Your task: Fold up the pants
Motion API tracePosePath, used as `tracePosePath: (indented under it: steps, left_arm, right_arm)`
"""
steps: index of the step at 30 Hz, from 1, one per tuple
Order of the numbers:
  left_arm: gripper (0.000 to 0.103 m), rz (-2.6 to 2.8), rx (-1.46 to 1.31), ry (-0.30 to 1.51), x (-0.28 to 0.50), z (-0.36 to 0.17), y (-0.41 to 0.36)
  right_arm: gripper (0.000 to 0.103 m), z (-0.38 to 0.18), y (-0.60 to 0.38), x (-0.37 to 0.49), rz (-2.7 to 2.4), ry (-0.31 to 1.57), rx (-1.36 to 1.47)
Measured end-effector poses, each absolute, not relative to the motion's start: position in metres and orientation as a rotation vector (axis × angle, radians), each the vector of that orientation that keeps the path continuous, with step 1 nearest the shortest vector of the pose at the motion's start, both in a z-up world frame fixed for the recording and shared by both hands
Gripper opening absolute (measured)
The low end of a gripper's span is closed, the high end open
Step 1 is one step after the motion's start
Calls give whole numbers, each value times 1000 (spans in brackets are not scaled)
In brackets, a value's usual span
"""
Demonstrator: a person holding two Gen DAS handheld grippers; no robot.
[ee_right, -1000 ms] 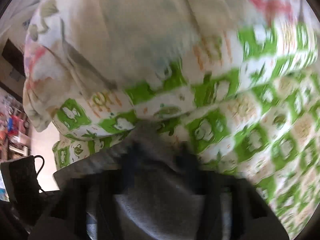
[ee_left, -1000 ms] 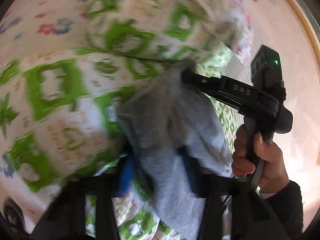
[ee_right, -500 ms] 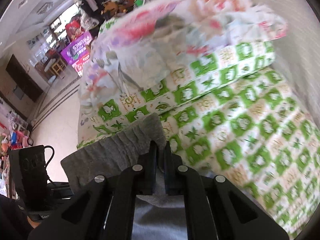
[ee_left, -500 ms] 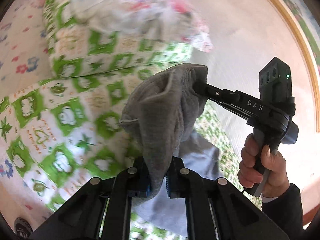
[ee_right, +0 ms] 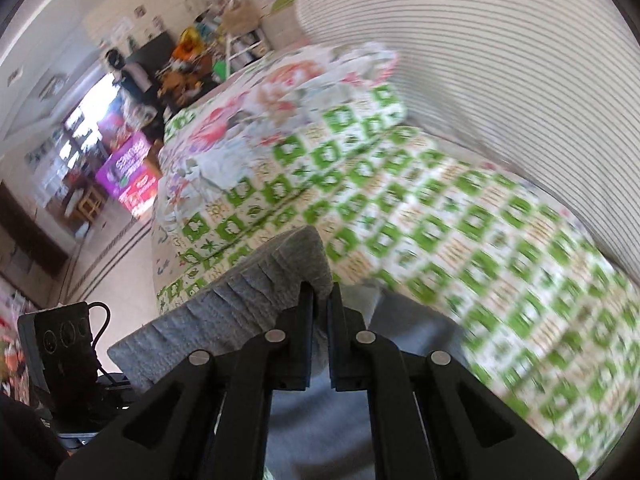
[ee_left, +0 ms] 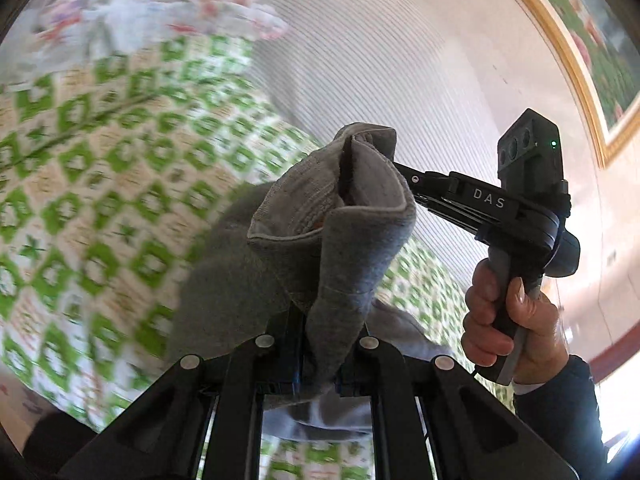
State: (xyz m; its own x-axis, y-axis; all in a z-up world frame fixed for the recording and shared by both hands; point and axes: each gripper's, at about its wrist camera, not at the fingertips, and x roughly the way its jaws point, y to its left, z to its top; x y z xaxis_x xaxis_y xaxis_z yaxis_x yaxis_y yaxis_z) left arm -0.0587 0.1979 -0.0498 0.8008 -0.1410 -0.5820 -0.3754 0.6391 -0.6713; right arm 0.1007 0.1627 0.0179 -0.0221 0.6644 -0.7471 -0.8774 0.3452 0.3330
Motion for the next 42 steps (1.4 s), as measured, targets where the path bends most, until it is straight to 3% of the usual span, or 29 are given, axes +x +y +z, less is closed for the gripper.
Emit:
tracePosePath:
  steps: [26, 42]
  left_arm:
    - [9, -162, -644, 822, 15, -38, 16]
    - [9, -94, -466, 822, 23, -39, -3]
  right_arm:
    - [7, 19, -93, 140, 951, 988, 91]
    - [7, -13, -143, 149, 905, 999, 229]
